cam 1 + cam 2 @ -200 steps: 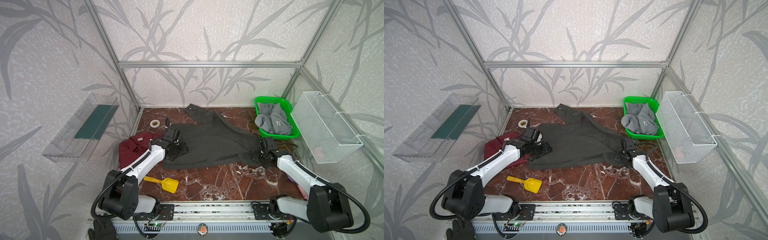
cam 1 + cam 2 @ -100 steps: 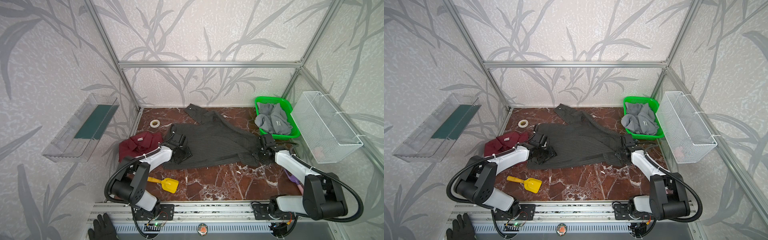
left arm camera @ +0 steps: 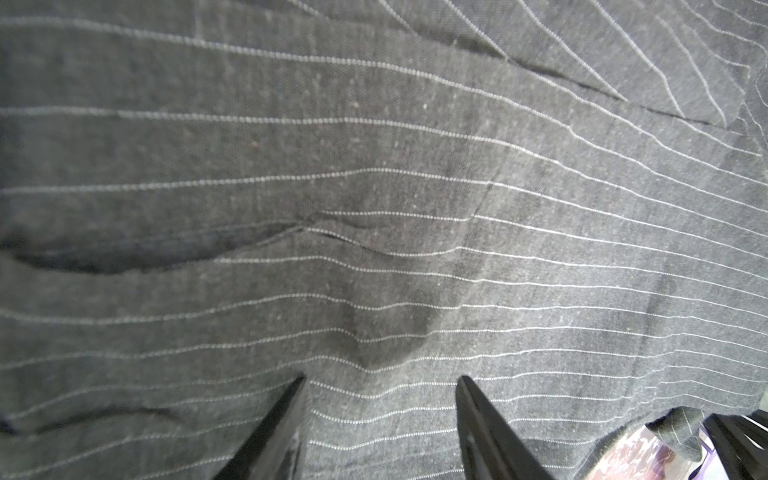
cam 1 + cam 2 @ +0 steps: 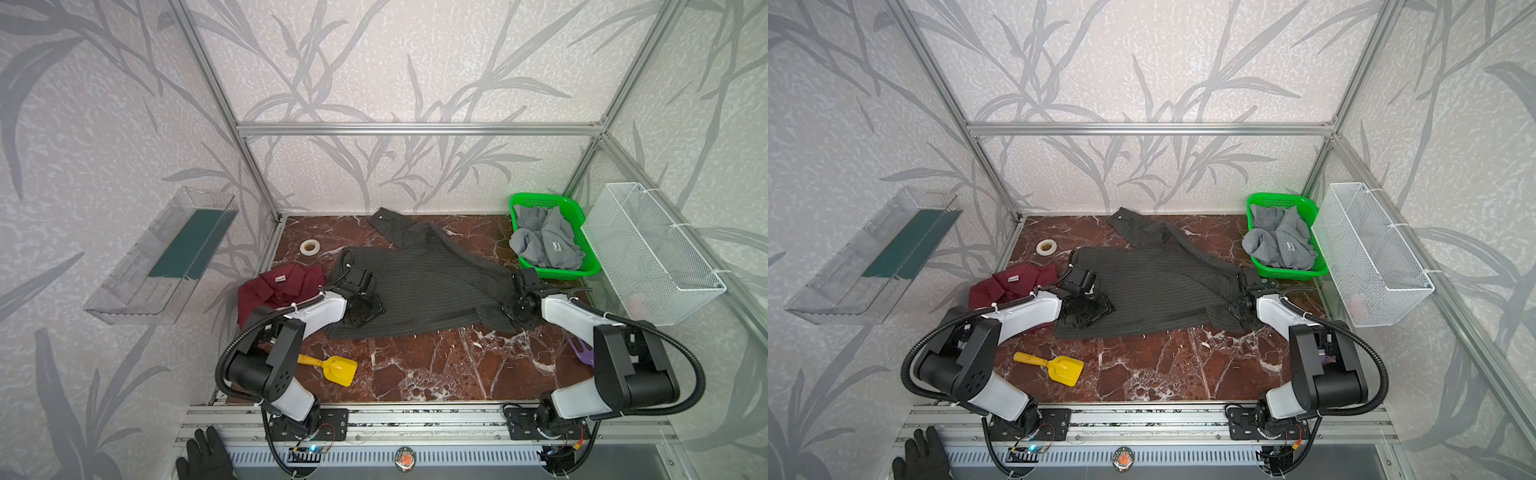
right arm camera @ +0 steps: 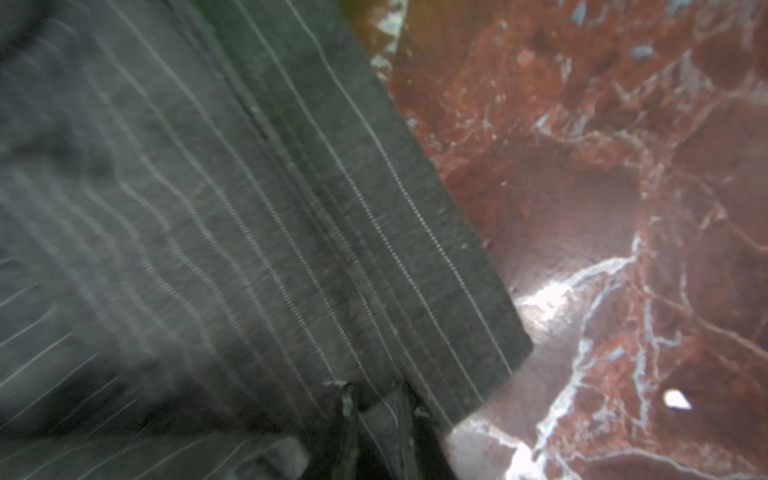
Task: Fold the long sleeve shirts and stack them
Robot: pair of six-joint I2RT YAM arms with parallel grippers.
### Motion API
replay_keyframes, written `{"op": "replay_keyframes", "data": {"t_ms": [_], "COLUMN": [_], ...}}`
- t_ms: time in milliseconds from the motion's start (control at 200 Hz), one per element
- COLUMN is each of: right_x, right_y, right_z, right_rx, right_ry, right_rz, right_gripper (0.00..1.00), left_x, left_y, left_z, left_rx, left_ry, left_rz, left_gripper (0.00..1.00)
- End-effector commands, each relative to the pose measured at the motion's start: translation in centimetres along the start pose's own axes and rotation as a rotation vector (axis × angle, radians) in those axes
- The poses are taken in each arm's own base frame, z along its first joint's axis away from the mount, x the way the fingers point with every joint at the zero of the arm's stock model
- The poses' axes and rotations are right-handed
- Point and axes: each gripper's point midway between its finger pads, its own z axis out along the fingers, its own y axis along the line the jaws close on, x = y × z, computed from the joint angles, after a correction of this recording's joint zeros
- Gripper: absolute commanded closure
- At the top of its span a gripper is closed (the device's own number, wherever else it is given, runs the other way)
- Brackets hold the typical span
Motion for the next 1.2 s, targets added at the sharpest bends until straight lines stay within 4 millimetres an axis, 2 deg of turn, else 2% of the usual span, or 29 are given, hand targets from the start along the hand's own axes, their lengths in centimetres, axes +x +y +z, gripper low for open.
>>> {"op": "replay_keyframes", "data": {"t_ms": [0, 155, 270, 340, 470, 600, 765, 850, 920, 1010, 1095, 1195], "right_x": [-1.6, -2.3, -3.0, -3.3, -3.2, -2.9, -2.9, -0.9, 2.3, 6.2, 8.4, 9.5], "right_y": [-1.3, -3.0, -3.6, -3.5, -1.6, -0.1, 1.7, 4.1, 6.3, 8.2, 8.9, 9.2], "right_z": [-0.7, -1.3, -1.9, -2.2, -2.8, -5.1, -10.0, -11.4, -11.3, -10.8, -9.9, -8.2], "right_rx": [0.1, 0.183, 0.199, 0.184, 0.094, -0.024, -0.208, -0.307, -0.409, -0.456, -0.425, -0.4], "right_ry": [-0.058, -0.076, -0.099, -0.102, -0.063, -0.056, -0.134, -0.126, -0.018, 0.078, 0.071, 0.09], "right_rz": [0.029, 0.036, 0.028, 0.034, -0.014, -0.031, -0.069, -0.156, -0.197, -0.247, -0.308, -0.321], "right_gripper": [0.8, 0.8, 0.8, 0.8, 0.8, 0.78, 0.76, 0.74, 0.75, 0.75, 0.75, 0.76], "left_x": [0.6, 0.0, -0.6, -0.9, -0.8, -0.8, -0.6, -0.6, -0.6, -0.6, -0.6, -0.5], "left_y": [4.7, 7.0, 7.5, 7.4, 6.0, 4.7, 4.7, 4.7, 4.7, 4.7, 4.8, 4.9], "left_z": [1.0, 0.5, 0.1, 0.0, 0.0, -0.6, -0.7, -0.5, -0.5, -0.6, -0.6, -0.7], "left_rx": [-0.154, -0.186, -0.194, -0.195, -0.141, -0.099, -0.102, -0.102, -0.101, -0.104, -0.106, -0.112], "left_ry": [0.032, 0.023, 0.013, 0.011, 0.029, 0.031, 0.036, 0.037, 0.037, 0.035, 0.036, 0.034], "left_rz": [-0.023, -0.061, -0.067, -0.064, -0.067, -0.048, -0.034, -0.035, -0.033, -0.031, -0.028, -0.025], "left_gripper": [0.42, 0.42, 0.42, 0.42, 0.42, 0.42, 0.42, 0.42, 0.42, 0.42, 0.42, 0.42]}}
